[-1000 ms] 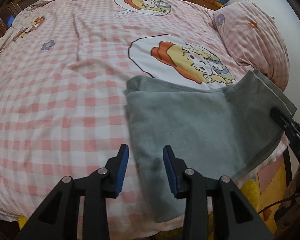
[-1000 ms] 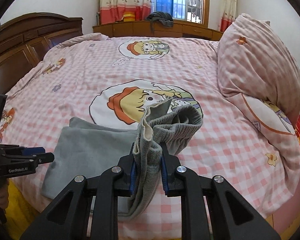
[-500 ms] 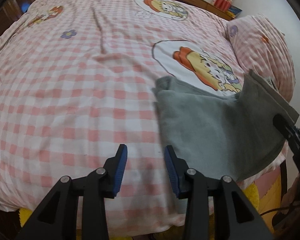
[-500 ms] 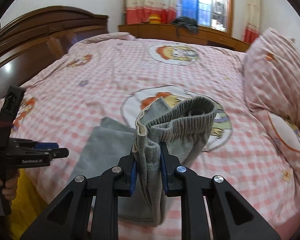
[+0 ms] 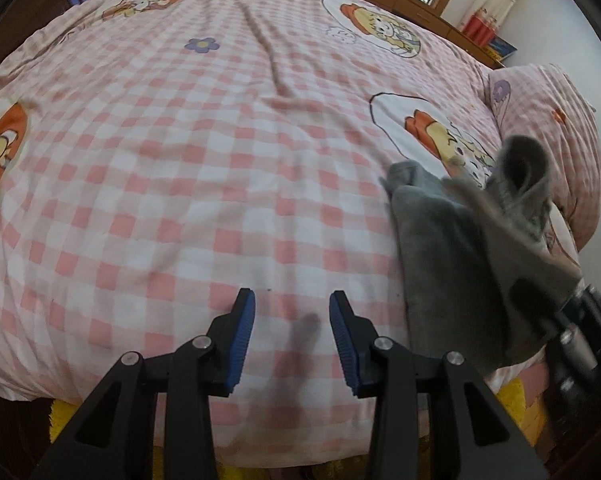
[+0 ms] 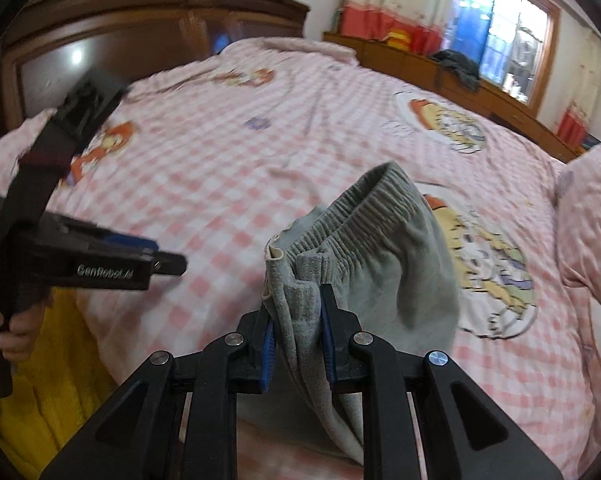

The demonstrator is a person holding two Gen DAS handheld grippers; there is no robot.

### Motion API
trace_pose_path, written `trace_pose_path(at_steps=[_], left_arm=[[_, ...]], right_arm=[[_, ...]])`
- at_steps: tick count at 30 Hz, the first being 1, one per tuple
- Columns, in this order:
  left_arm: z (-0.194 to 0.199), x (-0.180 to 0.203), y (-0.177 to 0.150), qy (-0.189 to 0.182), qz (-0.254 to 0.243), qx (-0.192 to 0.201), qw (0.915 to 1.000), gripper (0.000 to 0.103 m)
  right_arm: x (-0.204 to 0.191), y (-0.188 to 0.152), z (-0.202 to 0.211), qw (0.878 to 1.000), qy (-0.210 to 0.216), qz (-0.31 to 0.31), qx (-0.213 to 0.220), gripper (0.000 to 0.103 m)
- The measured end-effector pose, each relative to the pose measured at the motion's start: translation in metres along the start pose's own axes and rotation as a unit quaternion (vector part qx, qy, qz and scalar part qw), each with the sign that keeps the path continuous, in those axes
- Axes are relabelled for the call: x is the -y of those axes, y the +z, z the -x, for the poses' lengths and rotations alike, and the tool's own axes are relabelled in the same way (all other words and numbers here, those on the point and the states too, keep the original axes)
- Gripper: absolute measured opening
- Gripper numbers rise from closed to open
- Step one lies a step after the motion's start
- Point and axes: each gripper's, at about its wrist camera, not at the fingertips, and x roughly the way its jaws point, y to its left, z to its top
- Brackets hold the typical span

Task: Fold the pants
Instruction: 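Lift the waistband end with the right gripper and fold it over the bundle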

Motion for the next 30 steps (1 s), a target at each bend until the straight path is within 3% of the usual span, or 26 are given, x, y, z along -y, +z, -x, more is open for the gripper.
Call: trace_pose_path(at_steps=[5,8,9,12,17,20,23,26,30], left_arm=[[-0.001,-0.009,-0.001,-0.001,0.008,-0.002,1.0000,0.040],[0.001,-0.009,-0.001,-0.006,0.005,0.001,1.0000,0.040],[0.003,-0.009,0.000,-0.008,0.003,0.002,1.0000,0.040],[0.007,-0.004,0.003,-0.015,-0.004,0.009,0.9998,0.040],[0.018,0.016,0.011,-0.030,-0.027,0.023,0.9989,0.040],[0.021,0.036,0.015,-0.045,-0.046,0.029,0.9975,0.043],[0.015,0.057,0.017,-0.060,-0.061,0.024,0.9960,0.043],[0.002,0.078,0.016,-0.068,-0.077,0.012,0.9946,0.043],[-0.014,0.087,0.005,-0.035,-0.099,-0.002,0.9945,0.044]], right_arm=[[-0.019,-0.010,-0.027,0.999,-0.007,0.019,-0.042,0.022],[-0.021,-0.012,-0.027,0.999,0.010,-0.003,-0.054,0.034],[-0.021,-0.011,-0.023,0.998,0.025,-0.012,-0.054,0.041],[-0.022,-0.011,-0.007,0.997,0.057,-0.032,-0.049,0.042],[0.003,-0.015,0.029,0.995,0.049,-0.085,-0.021,0.042],[0.041,-0.025,0.040,0.987,0.029,-0.156,-0.011,0.042],[0.077,-0.039,0.032,0.974,-0.012,-0.223,-0.029,0.042],[0.095,-0.053,0.018,0.962,0.003,-0.271,-0.042,0.042],[0.087,-0.069,0.000,0.959,0.031,-0.274,-0.073,0.042]])
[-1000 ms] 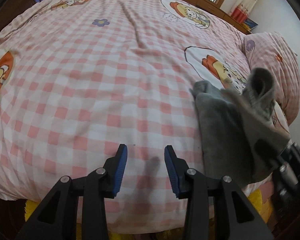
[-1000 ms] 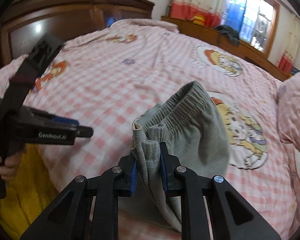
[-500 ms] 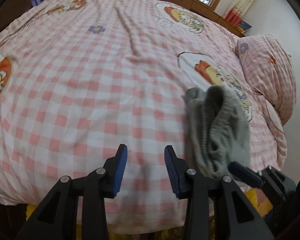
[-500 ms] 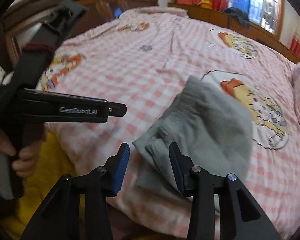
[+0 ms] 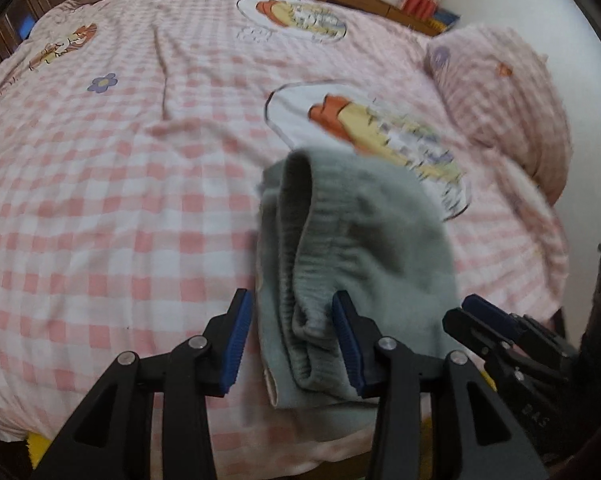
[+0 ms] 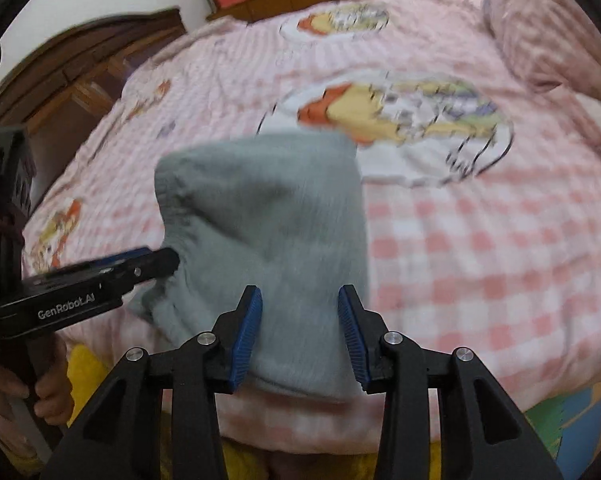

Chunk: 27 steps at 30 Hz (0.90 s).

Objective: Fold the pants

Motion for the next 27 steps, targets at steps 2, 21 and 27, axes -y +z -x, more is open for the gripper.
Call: trace_pose_path(at_steps=[2,21,27], left_arm=[[-0.005,-0.003,-0.008,0.018,-0.009,-0.005,0.9998,0.052],[0.000,0.030,0.042,-0.014,-0.040,0.082,0.9957,0.026],[-0.045,0.005,0.045,0.012,-0.007,0.057,0.9983,0.027]], right_arm=[[-0.004,-0.006,-0.005,1.000,-0.008,0.016,-0.005,0.042],[0.016,0.065,-0.023,0.998,0.026,-0.025,0.057,0.023],[0.007,0.067,-0.068,0.999,-0.004,0.014,0.034,0.023]])
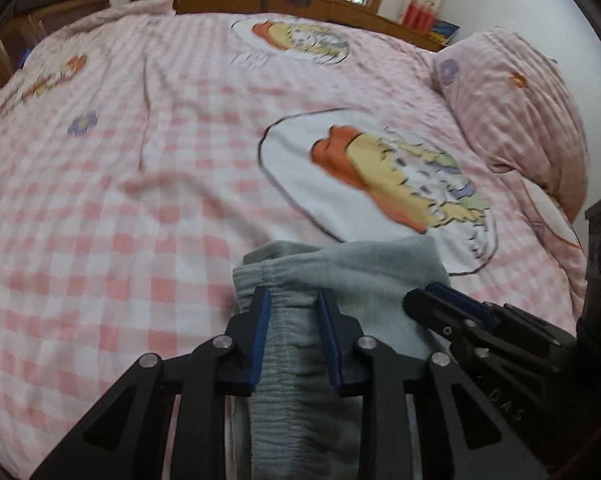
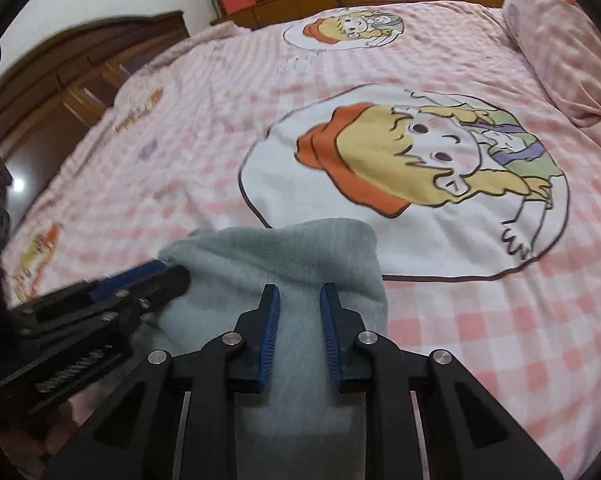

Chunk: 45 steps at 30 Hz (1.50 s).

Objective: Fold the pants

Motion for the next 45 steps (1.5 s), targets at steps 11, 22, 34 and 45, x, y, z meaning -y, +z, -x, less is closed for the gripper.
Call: trace_pose_path(at_steps=[11,22,34,45], left_arm=[[0.038,-0.005,-0.016,-0.004,0.015,0.000,0.9999,0.056],[0.036,-0.029,-0.041,-0.060,0.083,-0.055,0.9933,0.056],[0.016,-0.028,-0.050,-0.067,0.098,-0.070,0.9904,0.070],[0.015,-0.002,-0.048,-0.067,0.075,-0.059,0.9932,0.055]], right_arm=[[0.014,-0.009,0.036,0.999,0.029,-0.046,0.001,0.030],[0.048,-0.051,0.054,0.988,0.059,-0.138,-0.023,0.049],[0.054,-0.062,0.033,0.984,0.098,-0.146,-0.015,0.053],[0.049,-0.058,0.026,0.981,0.125,-0.148,0.003,0.041]])
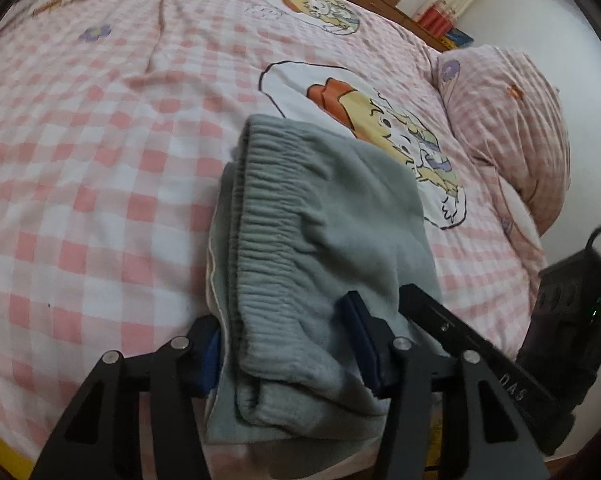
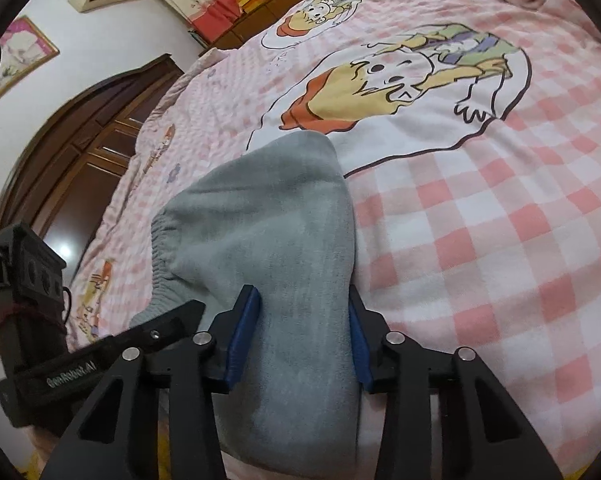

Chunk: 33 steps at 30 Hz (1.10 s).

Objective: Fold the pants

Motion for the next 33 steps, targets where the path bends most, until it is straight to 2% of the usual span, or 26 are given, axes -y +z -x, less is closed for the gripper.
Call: trace_pose_path(at_steps=[4,6,9,11,15,20,27,33], left_arm=[[-0.001,-0.006,0.002,-0.015,0.017,0.002,0.9997,0.053],[0.005,-0.005,0.002,-0.014,0.010,0.007,0.9998,0.045],[0.018,-0.003,0.000,-0.017,0.001,0.017,0.9997,0.038],[0.027,-0.005,0.000,-0.036,0.006,0.019,0.9992,0.035],[0.051,-0.010,0.000,-0.049,0.008,0.040,0.9980,0.035],[0.087,-0.028,0.003,-0.055,0.018,0.077,0.9954,0.034],[0.137,-0.071,0.010,-0.031,0.036,0.124,0.9912,0.034],[0.162,-0.129,0.021,0.001,0.054,0.134,0.9895,0.034]], right_arm=[[0.004,0.000,0.005,0.999,0.020,-0.025,0.007,0.028],[-0.006,-0.001,0.013,1.000,0.013,-0.021,0.019,0.026],[-0.032,-0.002,0.029,0.999,0.001,0.018,0.043,0.024],[-0.049,-0.001,0.037,0.998,0.007,0.037,0.051,0.024],[-0.087,-0.003,0.047,0.994,0.000,0.088,0.064,0.024],[-0.121,0.002,0.049,0.992,0.030,0.105,0.064,0.024],[-0.183,0.005,0.021,0.984,0.066,0.156,0.046,0.024],[-0.228,0.000,-0.026,0.981,0.092,0.172,0.015,0.024]])
